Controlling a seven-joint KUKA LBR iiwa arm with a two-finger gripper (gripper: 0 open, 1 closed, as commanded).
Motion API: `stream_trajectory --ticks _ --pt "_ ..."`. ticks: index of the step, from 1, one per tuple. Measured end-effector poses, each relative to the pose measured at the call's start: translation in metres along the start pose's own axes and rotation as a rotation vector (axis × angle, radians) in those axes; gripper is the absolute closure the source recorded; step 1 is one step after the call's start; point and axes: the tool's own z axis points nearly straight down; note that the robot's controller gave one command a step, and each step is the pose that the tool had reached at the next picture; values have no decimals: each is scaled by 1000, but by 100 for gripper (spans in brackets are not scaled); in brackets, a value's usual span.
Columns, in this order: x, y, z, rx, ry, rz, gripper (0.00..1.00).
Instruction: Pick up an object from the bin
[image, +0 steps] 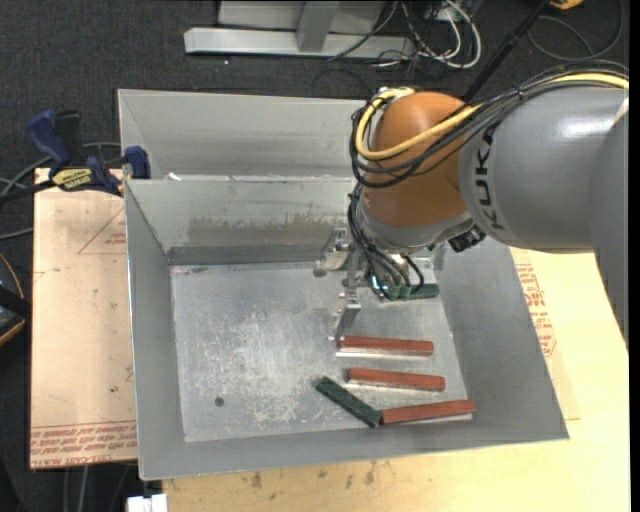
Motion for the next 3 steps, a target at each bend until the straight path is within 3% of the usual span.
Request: stream_trajectory --ticks 1,2,3 --pt "-2 0 -4 0 -7 1 0" --pt "43 -86 83 -1 -23 -84 100" --pt "43 -86 83 -1 -23 -83 100"
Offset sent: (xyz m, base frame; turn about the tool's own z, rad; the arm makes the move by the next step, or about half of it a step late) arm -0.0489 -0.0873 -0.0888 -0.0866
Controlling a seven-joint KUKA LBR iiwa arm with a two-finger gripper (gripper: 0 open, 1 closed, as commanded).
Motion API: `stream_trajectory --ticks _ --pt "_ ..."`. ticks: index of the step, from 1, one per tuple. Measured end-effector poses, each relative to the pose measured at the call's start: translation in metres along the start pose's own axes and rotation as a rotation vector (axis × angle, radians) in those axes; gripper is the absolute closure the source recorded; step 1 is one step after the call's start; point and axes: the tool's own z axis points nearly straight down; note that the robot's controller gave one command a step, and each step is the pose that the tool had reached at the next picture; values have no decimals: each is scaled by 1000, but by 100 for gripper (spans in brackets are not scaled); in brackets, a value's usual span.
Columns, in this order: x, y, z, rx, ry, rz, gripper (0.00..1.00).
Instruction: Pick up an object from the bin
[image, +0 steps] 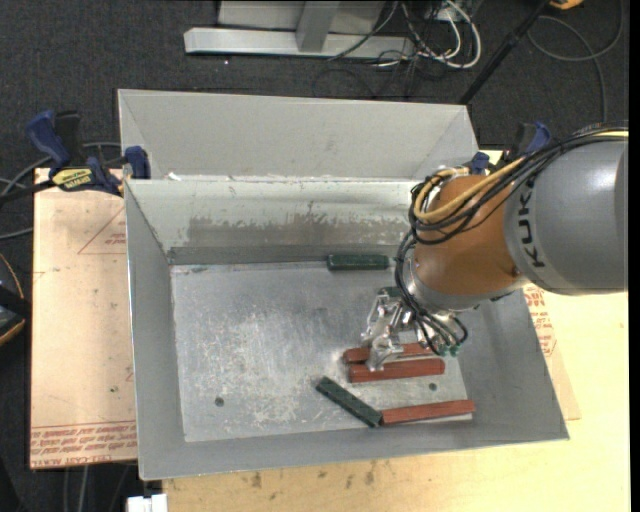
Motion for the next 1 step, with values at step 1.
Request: stream_trajectory --ticks 1 --pt "-1 2 -160 2 9 11 100"
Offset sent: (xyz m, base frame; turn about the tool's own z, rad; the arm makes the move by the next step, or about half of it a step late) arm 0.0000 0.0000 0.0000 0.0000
